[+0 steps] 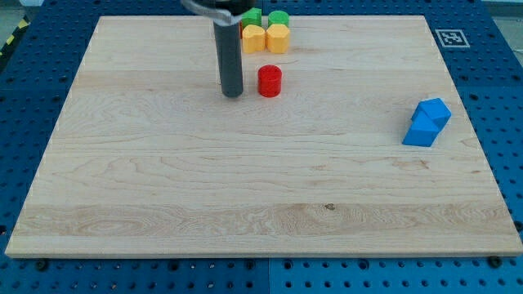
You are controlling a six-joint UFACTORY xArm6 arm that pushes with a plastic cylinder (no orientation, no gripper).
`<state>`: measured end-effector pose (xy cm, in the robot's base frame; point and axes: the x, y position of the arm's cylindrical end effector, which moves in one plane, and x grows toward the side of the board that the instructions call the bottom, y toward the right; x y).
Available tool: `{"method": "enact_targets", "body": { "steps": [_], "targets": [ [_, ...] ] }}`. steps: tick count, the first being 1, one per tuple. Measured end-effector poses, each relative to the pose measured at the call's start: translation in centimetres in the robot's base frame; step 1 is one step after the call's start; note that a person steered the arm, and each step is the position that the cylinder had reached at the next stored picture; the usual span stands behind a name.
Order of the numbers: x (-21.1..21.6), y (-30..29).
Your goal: Slide the red circle closer to the yellow hexagon
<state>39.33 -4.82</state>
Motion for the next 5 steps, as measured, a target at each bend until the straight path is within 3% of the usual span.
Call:
{"method": "enact_targets", "body": {
  "steps": [1, 3, 4, 5],
  "targets": [
    [0.4, 3.5],
    [-5.5, -0.6],
    [-5.5, -1.4],
    [-1.6, 0.4]
  ]
}}
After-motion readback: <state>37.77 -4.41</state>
